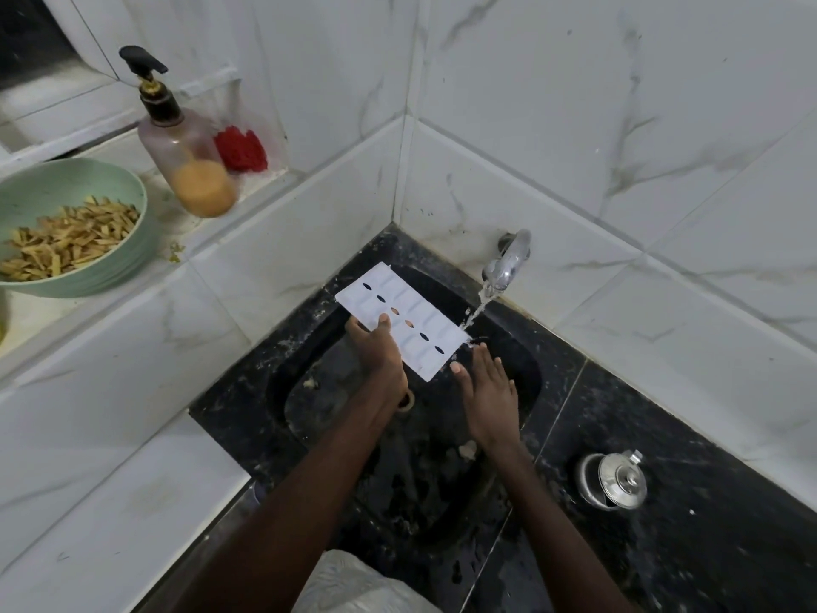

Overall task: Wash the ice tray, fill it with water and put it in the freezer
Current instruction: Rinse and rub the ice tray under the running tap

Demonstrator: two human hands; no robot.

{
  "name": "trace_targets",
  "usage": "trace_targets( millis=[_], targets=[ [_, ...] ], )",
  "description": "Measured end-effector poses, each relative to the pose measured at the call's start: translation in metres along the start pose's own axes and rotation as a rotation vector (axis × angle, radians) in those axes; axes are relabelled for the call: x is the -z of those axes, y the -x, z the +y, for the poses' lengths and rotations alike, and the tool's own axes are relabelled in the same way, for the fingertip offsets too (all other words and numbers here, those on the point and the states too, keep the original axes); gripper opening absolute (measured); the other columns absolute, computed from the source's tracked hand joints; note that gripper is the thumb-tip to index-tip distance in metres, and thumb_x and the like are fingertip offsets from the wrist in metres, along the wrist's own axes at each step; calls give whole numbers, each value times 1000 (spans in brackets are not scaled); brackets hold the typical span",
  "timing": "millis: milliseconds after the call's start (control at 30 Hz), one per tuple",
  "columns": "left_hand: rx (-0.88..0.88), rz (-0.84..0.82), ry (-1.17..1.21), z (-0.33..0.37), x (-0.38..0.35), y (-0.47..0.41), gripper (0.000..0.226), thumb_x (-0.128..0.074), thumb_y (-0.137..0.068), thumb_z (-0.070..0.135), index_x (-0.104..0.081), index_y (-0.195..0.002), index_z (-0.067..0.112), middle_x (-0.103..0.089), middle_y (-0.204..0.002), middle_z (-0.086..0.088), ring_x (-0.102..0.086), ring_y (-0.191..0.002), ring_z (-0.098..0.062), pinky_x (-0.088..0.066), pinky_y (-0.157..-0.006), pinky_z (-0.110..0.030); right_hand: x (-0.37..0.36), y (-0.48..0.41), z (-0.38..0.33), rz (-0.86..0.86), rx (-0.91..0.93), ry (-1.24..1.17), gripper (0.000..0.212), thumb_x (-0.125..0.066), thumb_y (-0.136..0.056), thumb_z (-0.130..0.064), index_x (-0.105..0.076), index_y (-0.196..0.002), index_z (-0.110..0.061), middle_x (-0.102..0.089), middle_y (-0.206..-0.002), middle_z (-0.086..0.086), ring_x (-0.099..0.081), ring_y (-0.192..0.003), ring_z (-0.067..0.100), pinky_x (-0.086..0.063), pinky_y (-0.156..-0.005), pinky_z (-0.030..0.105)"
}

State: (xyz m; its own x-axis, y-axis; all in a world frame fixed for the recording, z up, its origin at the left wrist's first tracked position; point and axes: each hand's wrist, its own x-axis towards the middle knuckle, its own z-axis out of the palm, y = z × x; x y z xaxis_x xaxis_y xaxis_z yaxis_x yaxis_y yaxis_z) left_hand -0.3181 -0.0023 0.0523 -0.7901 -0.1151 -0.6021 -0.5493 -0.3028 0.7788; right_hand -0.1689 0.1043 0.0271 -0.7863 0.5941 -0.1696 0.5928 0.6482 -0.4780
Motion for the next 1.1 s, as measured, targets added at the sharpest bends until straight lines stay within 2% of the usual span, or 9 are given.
trace_targets(
  millis=[167,267,367,467,567,800,867,933,1100],
  targets=[
    [6,-59,46,-6,-4,1,52,-69,-82,15,-52,-132,15,-69,-129,-7,-72,-111,-26,-59,-98,-53,-10,-4,-19,-122,-186,-478,84,-27,-89,-89,-62,-125,-22,-67,-129,1,-65,-117,24,-48,-107,50],
    [-9,-123,-10,-12,-2,2,54,-71,-73,14,-56,-125,19,-72,-124,-6,-73,-109,-26,-59,-96,-54,-8,-8,-43,-312,-482,-990,54,-47,-101,-64,-60,-135,-24,-66,-131,0,-71,-108,25,-58,-95,49],
    [-8,-189,-38,-6,2,8,41,-71,-74,0,-58,-106,21,-72,-115,-11,-72,-104,-33,-59,-95,-58,-13,-20,-59,-312,-675,-1363,40,-56,-105,-42,-62,-133,-14,-67,-130,10,-72,-107,34,-59,-94,49],
    [52,-317,-19,1,6,11,48,-60,-77,-17,-66,-112,16,-74,-115,-14,-72,-103,-37,-61,-87,-53,-20,-29,-64,-236,-746,-1493,34,-60,-104,-18,-59,-135,-4,-66,-131,22,-71,-100,34,-59,-90,45],
    [113,-425,3,6,14,19,42,-54,-80,2,-65,-120,-3,-71,-118,-27,-68,-107,-44,-57,-83,-49,-18,-36,-60,-186,-759,-1614,33,-60,-100,-2,-59,-132,5,-63,-135,27,-69,-106,34,-60,-85,41],
    [301,-472,-15,26,42,23,37,-37,-111,36,-63,-121,12,-61,-133,-13,-64,-92,-22,-54,-81,-39,8,-35,-36,-218,-661,-1516,41,-49,-95,10,-64,-131,-5,-68,-126,16,-66,-111,31,-57,-91,40],
    [422,-587,-41,31,54,17,64,-37,-109,55,-54,-146,6,-56,-149,-19,-67,-107,-32,-55,-95,-47,13,-40,-27,-254,-579,-1384,44,-49,-93,11,-64,-130,-6,-70,-124,15,-67,-111,31,-57,-90,40],
    [494,-788,-98,28,65,10,78,-42,-104,67,-53,-150,4,-57,-148,-24,-58,-131,-42,-41,-116,-56,18,-44,-25,-287,-482,-1280,46,-50,-89,13,-63,-131,-3,-69,-126,17,-67,-109,32,-58,-86,39],
    [503,-927,-356,19,63,9,74,-74,-92,52,-55,-148,8,-56,-149,-23,-50,-141,-45,-36,-119,-62,23,-51,-24,-302,-284,-1007,45,-54,-87,11,-65,-127,-7,-69,-125,14,-67,-114,30,-57,-93,41]
  ],
)
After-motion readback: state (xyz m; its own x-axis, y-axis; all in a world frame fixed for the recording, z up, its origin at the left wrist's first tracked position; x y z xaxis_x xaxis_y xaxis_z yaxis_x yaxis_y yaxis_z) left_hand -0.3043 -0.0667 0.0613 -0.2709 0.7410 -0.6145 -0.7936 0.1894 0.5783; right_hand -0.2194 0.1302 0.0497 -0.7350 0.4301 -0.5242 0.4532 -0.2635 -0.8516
